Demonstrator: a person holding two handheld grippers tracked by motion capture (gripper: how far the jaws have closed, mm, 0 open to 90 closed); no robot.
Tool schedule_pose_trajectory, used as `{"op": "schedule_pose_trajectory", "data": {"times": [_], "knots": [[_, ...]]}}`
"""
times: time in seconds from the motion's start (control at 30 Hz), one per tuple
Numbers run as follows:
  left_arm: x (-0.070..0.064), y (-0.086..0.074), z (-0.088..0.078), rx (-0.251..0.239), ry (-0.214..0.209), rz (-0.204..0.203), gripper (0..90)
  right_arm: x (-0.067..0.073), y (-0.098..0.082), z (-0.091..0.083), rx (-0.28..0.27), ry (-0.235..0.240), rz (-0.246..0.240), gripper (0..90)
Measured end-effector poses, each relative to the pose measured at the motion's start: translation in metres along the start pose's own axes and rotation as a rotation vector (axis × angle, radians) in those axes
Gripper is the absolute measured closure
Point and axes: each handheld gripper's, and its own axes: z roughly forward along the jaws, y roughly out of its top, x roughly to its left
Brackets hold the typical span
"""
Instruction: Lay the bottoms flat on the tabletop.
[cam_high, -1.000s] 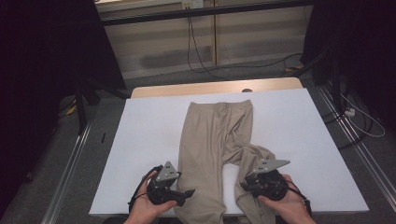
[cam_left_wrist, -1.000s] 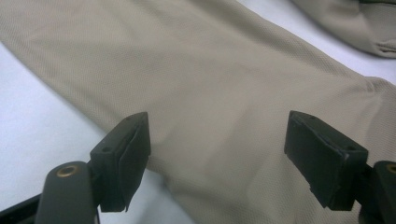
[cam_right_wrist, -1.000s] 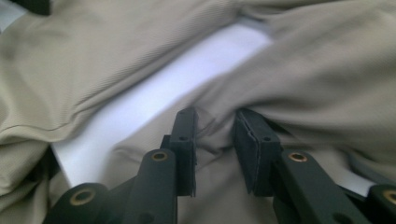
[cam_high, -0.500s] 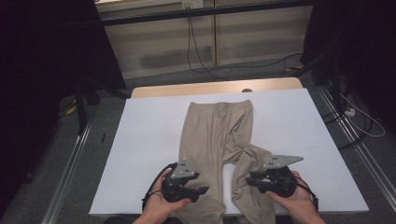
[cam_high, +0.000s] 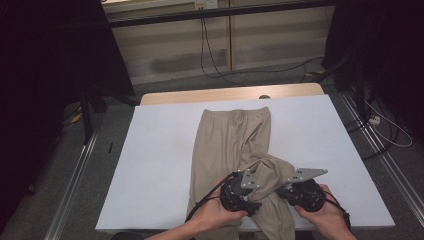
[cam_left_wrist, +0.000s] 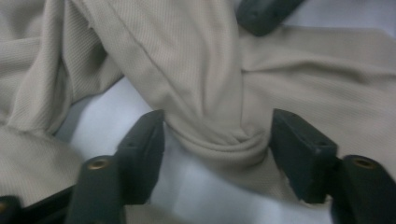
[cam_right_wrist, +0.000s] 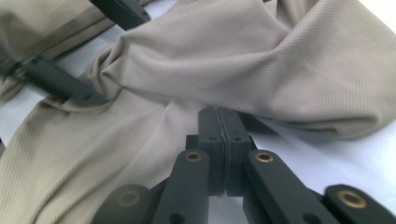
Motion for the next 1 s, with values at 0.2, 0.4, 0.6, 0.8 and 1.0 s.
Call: {"op": "schedule_pose_trajectory", "data": {"times": [0.2,0.4,0.6,0.8,1.0], "knots": [[0.019,-0.003,-0.015,-0.041,-0.02,-0.074,81.7,-0.004,-0.012,-0.014,0.013,-0.018,-0.023,90.0],[0.017,-0.008,-0.021,-0.05,-0.062,-0.094,84.2,-0.002,-0.024,-0.031,0.029,-0.028,-0.038,90.0],[0.006,-0.02,-0.025,-0.022,-0.094,-0.096,83.4,0.003,-0.034,-0.042,0.047,-0.024,-0.031,90.0],[-0.001,-0.023,-0.044,-0.08,-0.039,-0.082,67.0,0.009,-0.03,-0.048,-0.037,0.006,-0.041,77.9],[-0.011,-0.015,-0.045,-0.124,-0.089,0.02,74.4,0.017,-0.01,-0.036,-0.075,0.06,-0.084,78.2]]}}
